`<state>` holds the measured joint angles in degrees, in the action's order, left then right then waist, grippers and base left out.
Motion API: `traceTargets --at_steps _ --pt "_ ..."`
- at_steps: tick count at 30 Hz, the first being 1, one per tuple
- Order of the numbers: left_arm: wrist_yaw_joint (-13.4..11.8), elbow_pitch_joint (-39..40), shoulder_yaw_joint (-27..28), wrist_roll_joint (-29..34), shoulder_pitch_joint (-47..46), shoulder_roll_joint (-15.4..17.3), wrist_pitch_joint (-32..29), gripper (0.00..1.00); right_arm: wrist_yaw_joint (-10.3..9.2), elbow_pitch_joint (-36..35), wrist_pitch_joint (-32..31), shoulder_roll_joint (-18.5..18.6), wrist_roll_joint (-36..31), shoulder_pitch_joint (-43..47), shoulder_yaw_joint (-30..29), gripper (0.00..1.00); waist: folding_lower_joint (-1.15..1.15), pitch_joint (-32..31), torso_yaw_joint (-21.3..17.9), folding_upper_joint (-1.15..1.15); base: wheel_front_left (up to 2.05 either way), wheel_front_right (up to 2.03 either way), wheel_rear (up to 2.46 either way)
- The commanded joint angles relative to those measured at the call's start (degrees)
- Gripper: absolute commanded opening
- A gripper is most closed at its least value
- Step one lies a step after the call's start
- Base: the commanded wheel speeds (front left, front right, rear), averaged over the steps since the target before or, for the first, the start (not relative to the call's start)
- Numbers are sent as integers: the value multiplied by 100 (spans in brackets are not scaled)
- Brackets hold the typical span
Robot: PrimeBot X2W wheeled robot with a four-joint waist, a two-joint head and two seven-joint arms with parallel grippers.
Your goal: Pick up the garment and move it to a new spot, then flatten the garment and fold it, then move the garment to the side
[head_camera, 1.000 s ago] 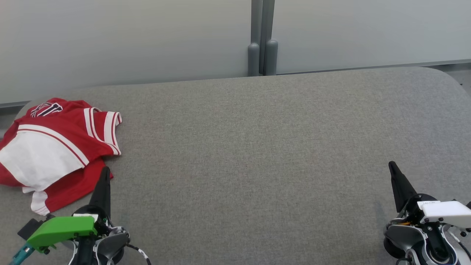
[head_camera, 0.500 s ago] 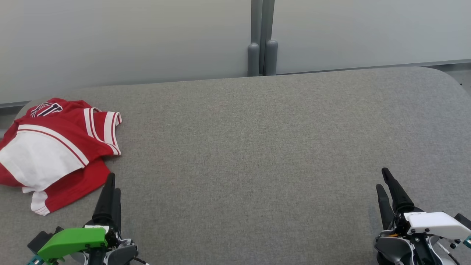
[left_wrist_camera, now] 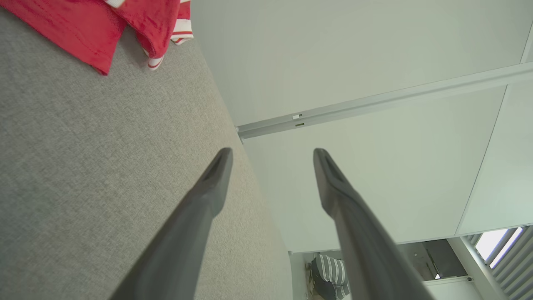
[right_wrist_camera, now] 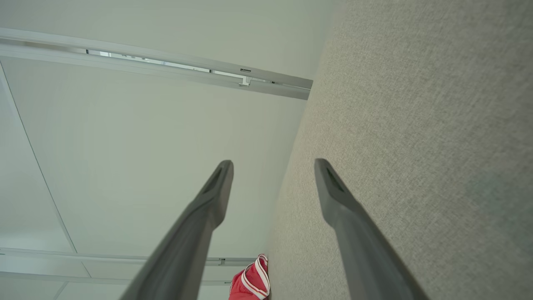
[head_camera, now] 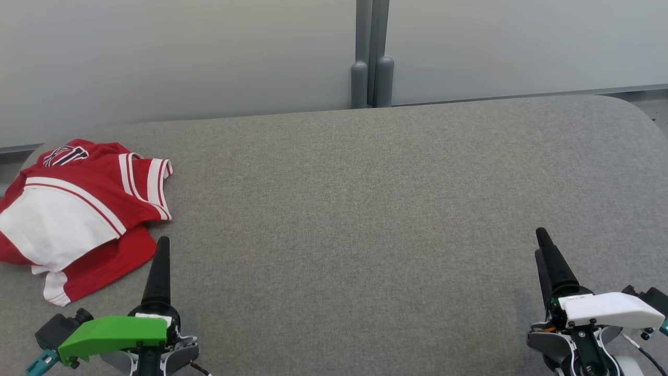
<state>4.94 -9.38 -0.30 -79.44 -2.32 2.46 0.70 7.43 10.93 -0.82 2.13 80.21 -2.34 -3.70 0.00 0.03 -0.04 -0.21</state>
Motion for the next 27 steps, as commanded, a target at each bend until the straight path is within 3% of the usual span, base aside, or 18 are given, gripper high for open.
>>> traceTargets --at_steps 1,27 --pt "-30 142 -30 187 -19 28 63 100 4 -134 57 42 -140 -16 31 100 0 -1 1 4 0 0 0" --pt "-352 676 -309 3297 201 40 559 100 5 -791 613 59 -3232 120 459 100 0 -14 43 9 0 0 0"
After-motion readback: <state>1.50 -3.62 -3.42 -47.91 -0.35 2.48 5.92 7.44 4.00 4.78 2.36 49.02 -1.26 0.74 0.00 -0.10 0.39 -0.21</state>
